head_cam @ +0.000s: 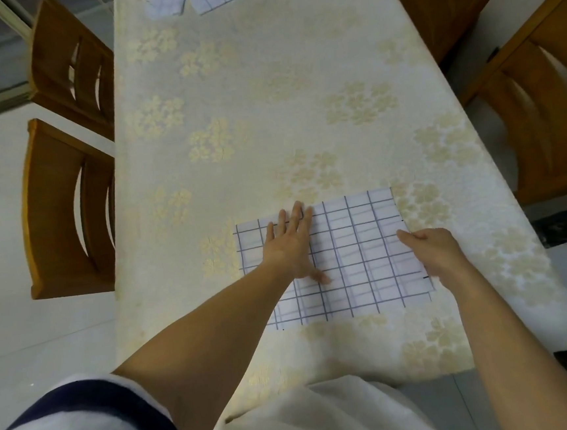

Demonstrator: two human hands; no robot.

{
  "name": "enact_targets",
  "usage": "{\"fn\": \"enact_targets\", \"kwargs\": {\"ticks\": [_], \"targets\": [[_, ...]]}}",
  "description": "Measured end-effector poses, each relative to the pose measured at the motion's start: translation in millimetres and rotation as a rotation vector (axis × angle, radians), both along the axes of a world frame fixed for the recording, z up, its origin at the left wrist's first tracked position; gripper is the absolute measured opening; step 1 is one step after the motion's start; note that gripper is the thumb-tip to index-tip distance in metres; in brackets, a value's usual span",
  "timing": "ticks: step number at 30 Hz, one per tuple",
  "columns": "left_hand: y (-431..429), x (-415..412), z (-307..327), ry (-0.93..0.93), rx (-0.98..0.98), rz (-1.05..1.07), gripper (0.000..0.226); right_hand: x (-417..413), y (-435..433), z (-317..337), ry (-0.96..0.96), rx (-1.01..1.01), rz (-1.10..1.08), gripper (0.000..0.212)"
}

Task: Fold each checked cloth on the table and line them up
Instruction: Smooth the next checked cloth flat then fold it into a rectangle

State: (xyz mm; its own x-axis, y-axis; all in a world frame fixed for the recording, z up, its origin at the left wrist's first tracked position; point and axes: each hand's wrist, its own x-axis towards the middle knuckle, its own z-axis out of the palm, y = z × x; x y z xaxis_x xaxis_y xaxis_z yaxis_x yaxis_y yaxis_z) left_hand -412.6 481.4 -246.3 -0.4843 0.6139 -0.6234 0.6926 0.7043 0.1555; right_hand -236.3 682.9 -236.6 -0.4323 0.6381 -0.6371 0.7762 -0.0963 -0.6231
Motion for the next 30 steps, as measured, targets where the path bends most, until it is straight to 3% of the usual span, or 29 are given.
{"fn": "enact_targets", "kwargs": {"ticks": [4, 10, 17, 24, 30], "targets": [[-6.9, 5.9, -5.8, -0.02, -0.029, -0.014, 0.153, 1.4, -2.9, 2.1, 0.017, -0.052, 0.043, 0.062], [-4.5, 7.6, -4.7, -0.052, -0.013, 0.044, 0.154, 8.7, -7.5, 13.7, 0.161, -0.025, 0.055, 0.019], [-1.0, 10.7, -8.6, -0.054, -0.109, 0.033, 0.16, 9.4, -18.9, 41.8, 0.243, -0.215, 0.144, 0.026], [4.4, 11.2, -8.7, -0.044, -0.187, 0.016, 0.166, -14.0, -45.5, 78.2, 0.372, -0.21, 0.231, 0.035], [-12.0, 0.6, -5.4, -0.083, -0.018, 0.054, 0.16, -40.5, -82.4, 91.2, 0.463, -0.15, 0.431, 0.049]]}}
